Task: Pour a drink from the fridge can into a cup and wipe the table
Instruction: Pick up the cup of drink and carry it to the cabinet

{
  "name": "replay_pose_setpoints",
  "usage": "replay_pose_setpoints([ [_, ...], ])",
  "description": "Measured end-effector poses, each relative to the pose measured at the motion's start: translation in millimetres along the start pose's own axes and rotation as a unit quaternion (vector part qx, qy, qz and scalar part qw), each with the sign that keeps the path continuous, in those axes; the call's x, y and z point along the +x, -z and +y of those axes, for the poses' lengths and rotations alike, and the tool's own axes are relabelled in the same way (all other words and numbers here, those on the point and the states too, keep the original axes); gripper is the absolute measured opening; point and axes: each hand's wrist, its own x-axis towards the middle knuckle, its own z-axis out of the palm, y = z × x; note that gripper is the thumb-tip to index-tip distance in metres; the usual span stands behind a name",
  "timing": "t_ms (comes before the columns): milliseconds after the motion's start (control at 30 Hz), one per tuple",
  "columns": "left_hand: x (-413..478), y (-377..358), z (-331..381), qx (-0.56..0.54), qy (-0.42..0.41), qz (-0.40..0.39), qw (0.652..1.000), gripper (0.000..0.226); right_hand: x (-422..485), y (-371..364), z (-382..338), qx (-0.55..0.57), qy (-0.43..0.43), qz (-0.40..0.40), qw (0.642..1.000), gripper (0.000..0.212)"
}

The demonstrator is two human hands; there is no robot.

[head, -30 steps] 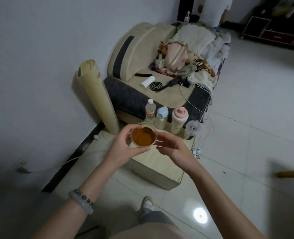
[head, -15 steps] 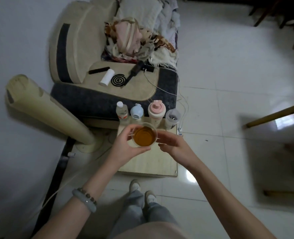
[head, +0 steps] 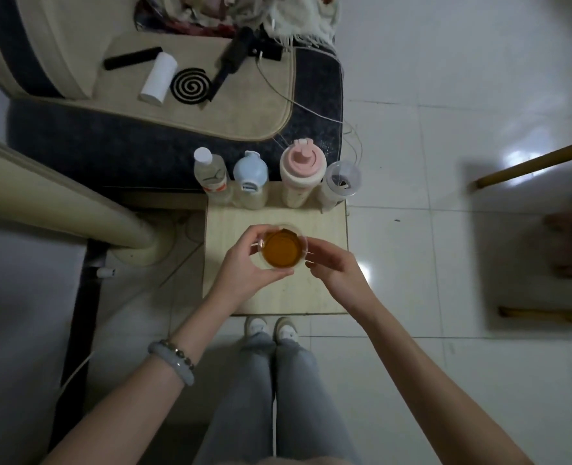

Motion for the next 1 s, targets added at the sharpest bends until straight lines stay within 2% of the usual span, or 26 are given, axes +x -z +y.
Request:
replay_pose_setpoints([
  [200,28,-33,-75,-0.008,0.02,0.004,1.0,0.07,48,-2,74,0.007,-0.016,0.029,0.999,0.057],
  [400,57,-61,-143,-0.009,0.019,-0.005,1.0,0.069,93,-3,140,0.04,-0.03,0.019,0.999,0.059],
  [633,75,-72,-182,0.006,0.021,-0.004,1.0,0.07,124,-4,174,0.055,-0.028,0.024,0.998,0.046],
  [1000,74,-72,-203,0.017,0.04,-0.008,0.999,0.072,133,-11,195,0.026,-0.028,0.01,0.999,0.04],
])
